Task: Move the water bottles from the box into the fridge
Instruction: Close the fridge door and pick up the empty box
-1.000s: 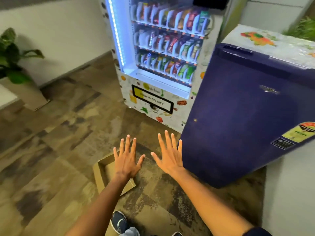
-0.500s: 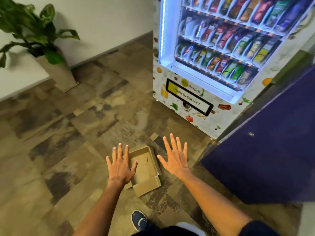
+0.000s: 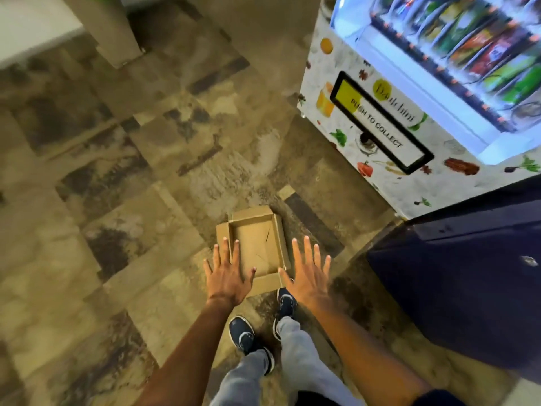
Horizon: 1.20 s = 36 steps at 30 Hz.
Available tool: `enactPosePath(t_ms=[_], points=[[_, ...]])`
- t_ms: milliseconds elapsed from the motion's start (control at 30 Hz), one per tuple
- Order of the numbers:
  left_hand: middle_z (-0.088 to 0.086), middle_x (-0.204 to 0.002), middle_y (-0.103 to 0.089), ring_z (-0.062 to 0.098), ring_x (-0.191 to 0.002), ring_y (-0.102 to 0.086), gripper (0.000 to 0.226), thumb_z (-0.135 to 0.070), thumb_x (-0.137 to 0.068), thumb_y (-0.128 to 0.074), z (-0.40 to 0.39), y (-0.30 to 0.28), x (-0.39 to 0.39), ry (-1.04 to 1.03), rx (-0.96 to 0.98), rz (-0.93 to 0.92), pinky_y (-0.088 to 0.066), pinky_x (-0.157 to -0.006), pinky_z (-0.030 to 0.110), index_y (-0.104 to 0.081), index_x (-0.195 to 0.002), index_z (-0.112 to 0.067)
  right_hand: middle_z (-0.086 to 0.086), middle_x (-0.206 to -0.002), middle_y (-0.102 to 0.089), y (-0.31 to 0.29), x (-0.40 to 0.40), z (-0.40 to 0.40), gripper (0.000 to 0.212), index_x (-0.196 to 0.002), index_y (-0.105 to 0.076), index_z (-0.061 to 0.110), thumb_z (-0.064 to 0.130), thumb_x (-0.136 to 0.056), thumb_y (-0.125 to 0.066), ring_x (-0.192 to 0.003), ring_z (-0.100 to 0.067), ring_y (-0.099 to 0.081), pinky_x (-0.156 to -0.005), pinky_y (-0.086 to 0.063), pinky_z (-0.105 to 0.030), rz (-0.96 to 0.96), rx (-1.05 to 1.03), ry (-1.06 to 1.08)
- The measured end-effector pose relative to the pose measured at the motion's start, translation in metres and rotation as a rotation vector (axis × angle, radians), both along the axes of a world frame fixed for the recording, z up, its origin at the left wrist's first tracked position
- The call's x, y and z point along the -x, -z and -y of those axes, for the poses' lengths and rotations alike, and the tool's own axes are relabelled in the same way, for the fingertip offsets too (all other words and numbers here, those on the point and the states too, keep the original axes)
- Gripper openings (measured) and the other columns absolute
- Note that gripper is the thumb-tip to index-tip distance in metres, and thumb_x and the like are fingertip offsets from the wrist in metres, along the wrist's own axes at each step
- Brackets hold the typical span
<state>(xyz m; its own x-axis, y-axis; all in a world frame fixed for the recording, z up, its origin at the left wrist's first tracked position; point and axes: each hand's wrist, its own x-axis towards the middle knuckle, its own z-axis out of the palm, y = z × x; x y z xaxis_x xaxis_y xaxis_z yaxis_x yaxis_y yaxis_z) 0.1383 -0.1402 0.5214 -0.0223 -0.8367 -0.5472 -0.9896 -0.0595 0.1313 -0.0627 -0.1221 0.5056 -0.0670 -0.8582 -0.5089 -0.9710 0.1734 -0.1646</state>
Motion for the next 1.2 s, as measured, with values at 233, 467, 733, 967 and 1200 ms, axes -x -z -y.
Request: enactPosePath(t_ms=[233,467,733,967,1200], points=[[0.005,-0.162,0.017,0.028,-0.15,0.011,0.079,-0.065,-0.095,-0.024,0.013,0.128,-0.005,-0.118,-0.146,-0.013,-0.004,-0.119,0.056,0.006,-0.156,-0.023,-0.005,-0.165,0.011,0.128,-0.005,0.039,0.087,-0.156,0.01,0.03,0.064,-0.093,-0.039,-0.152,-0.032,0.002,-0.119,-0.003,-0.058,0.032,-0.13,-0.013],[0.01,-0.163,0.011,0.031,-0.15,0.007,0.074,-0.063,-0.096,-0.027,0.02,0.278,-0.023,-0.139,-0.244,-0.009,-0.007,-0.118,0.058,-0.005,-0.156,-0.028,-0.007,-0.165,0.013,0.279,-0.01,0.066,0.087,-0.156,0.01,0.03,0.065,-0.093,-0.04,-0.151,-0.033,0.001,-0.121,-0.006,-0.056,0.04,-0.229,-0.011],[0.013,-0.163,0.003,0.036,-0.15,-0.002,0.072,-0.057,-0.097,-0.037,0.04,0.427,-0.031,-0.195,-0.292,-0.056,-0.014,-0.118,0.055,-0.005,-0.156,-0.03,-0.009,-0.165,0.01,0.426,-0.013,0.066,0.091,-0.155,0.011,0.028,0.065,-0.093,-0.043,-0.151,-0.034,-0.005,-0.119,-0.008,-0.055,0.009,-0.301,0.068],[0.022,-0.135,-0.044,0.04,-0.1,-0.061,0.106,-0.002,-0.086,-0.059,0.042,0.502,-0.034,-0.373,-0.224,-0.144,-0.05,-0.09,0.046,0.017,-0.153,-0.03,-0.014,-0.142,-0.046,0.484,-0.019,0.054,0.101,-0.155,0.017,0.019,0.019,-0.094,-0.064,-0.113,-0.025,-0.06,-0.086,-0.055,-0.037,0.137,-0.333,0.435],[0.009,-0.065,-0.056,0.024,-0.056,-0.05,0.116,0.0,-0.081,-0.065,0.027,0.5,-0.044,-0.522,-0.17,-0.168,-0.042,-0.058,0.034,0.022,-0.15,-0.033,-0.013,-0.113,-0.062,0.488,-0.009,0.049,0.031,-0.123,-0.048,0.006,-0.002,-0.094,-0.055,-0.098,-0.022,-0.061,-0.086,-0.057,-0.032,0.149,-0.396,0.516]])
